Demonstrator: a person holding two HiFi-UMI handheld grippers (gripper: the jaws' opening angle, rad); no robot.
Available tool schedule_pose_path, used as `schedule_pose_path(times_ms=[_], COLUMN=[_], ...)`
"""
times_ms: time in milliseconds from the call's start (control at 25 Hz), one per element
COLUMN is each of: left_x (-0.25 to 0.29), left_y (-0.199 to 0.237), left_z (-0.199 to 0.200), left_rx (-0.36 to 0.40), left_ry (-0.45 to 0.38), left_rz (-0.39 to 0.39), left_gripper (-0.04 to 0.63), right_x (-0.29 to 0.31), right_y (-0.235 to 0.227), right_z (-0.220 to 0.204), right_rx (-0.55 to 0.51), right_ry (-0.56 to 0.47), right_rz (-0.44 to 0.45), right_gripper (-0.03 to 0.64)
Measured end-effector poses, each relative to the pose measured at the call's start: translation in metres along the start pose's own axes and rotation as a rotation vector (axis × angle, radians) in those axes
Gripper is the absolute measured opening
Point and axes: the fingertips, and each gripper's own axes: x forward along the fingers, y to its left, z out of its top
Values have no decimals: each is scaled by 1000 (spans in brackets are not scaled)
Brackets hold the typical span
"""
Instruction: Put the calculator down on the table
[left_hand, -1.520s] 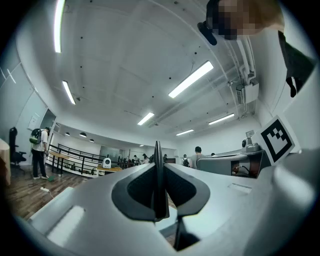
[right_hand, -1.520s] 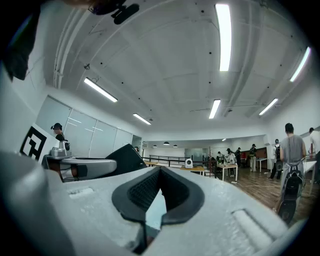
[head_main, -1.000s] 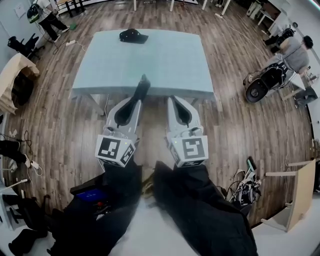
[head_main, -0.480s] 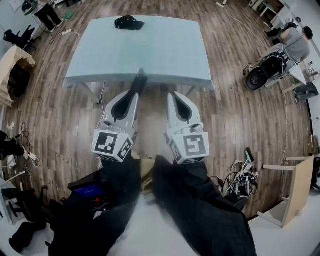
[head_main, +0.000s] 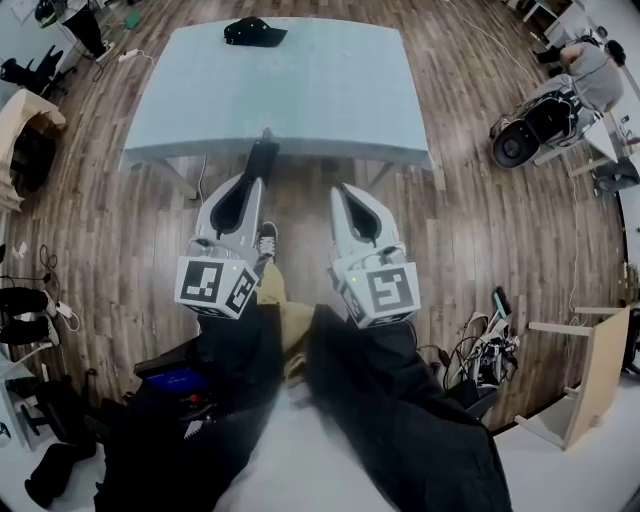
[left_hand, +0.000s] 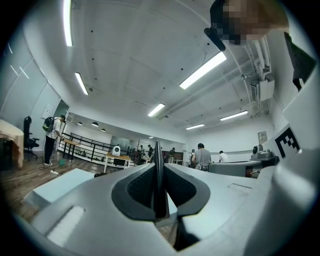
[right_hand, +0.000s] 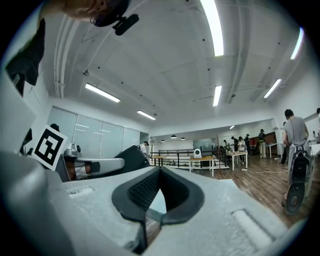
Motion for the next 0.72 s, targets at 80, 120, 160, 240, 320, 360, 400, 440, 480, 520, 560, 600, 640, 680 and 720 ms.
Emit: schedule_pose_path(times_ms=[80, 120, 160, 240, 320, 360, 400, 440, 480, 520, 560, 600, 640, 680, 720], left_x=[12, 20, 28, 47, 66, 76, 87, 97, 108, 118, 128, 138, 149, 161, 173], left_y=[14, 21, 28, 43, 57, 65, 74, 83, 93, 103, 112, 121, 131, 139, 147], left_z=[-6, -8, -9, -7, -2, 0, 0, -1, -3, -4, -4, -3, -2, -1, -2], left_rx=[-3, -3, -4, -7, -8, -8, -7, -5, -4, -5, -5, -4, -3, -2, -3], left_ry=[0, -1, -4, -8, -8, -8, -7, -5, -1, 2, 6, 8, 11, 16, 23], left_rz=[2, 1, 3, 14, 22, 23, 22, 20, 16, 12, 9, 8, 7, 5, 2], left_gripper=[44, 44, 44, 44, 44, 44, 44, 44, 44, 44, 44, 44, 44, 44, 44], right_x=[15, 24, 34, 55, 79, 91, 105, 120, 134, 148, 163, 177, 191, 205, 218], right_y=[-6, -10, -15, -26, -36, -40, -44, -48, -51, -55, -58, -61, -65, -69, -74], right_z=[-9, -12, -14, -13, -8, -5, -3, -3, -2, -2, -2, 0, 2, 4, 4], right_rx=[-6, -7, -10, -23, -43, -52, -59, -62, -62, -59, -53, -44, -33, -25, -18], right_ry=[12, 15, 18, 17, 10, 6, 3, 2, 3, 5, 7, 5, 1, -4, -5], right_rz=[-1, -3, -6, -7, -2, 2, 4, 5, 5, 3, 3, 3, 3, 2, -1], right_gripper=[0, 0, 0, 0, 0, 0, 0, 0, 0, 0, 0, 0, 0, 0, 0])
